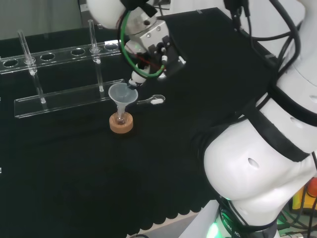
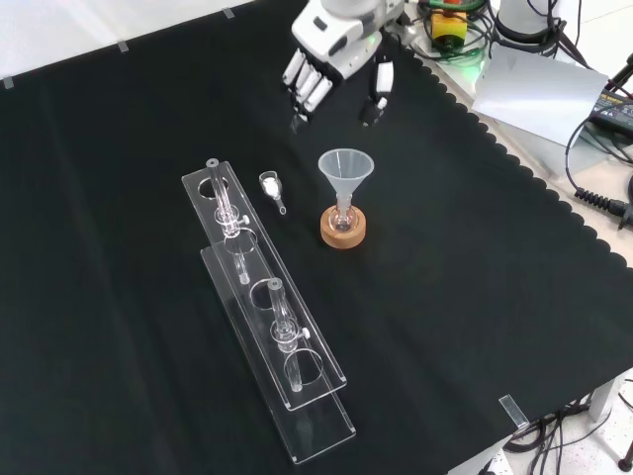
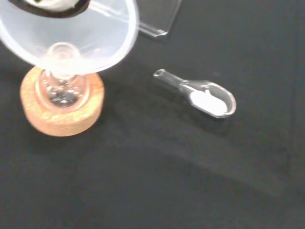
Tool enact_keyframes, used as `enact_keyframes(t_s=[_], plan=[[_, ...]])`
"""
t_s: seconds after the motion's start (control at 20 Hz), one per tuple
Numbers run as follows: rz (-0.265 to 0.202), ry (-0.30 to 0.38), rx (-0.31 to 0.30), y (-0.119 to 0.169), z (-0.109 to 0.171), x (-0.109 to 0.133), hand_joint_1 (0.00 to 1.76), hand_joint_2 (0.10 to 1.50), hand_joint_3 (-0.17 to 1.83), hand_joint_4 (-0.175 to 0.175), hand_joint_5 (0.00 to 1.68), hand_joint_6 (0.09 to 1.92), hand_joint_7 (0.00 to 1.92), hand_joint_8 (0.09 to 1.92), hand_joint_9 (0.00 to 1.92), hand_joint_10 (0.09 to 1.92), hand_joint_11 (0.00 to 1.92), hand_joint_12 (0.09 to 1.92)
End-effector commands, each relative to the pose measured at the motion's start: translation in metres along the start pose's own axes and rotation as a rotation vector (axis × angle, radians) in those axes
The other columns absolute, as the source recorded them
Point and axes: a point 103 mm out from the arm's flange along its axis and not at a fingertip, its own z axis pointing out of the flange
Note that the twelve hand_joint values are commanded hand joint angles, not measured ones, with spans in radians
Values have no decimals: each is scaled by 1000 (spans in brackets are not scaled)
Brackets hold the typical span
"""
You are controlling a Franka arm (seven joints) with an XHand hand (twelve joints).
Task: Pick up the weighing funnel.
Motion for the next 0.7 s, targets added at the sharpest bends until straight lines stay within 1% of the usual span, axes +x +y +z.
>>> enact_keyframes(t_s=[0.05,0.4,0.5,0.6,0.7], plan=[[63,63,-30,-16,9,-37,731,694,515,-49,412,87,515,657,818,526,578,1238],[104,107,-34,-14,26,-71,734,693,521,-49,416,87,514,660,823,519,586,1233],[112,117,-34,-9,31,-81,739,694,524,-50,425,87,516,663,830,519,595,1232],[120,145,-54,-2,38,-91,747,694,529,-51,444,87,527,667,843,515,610,1221],[121,171,-66,7,49,-97,767,694,542,-53,487,87,574,671,908,496,665,1183]])
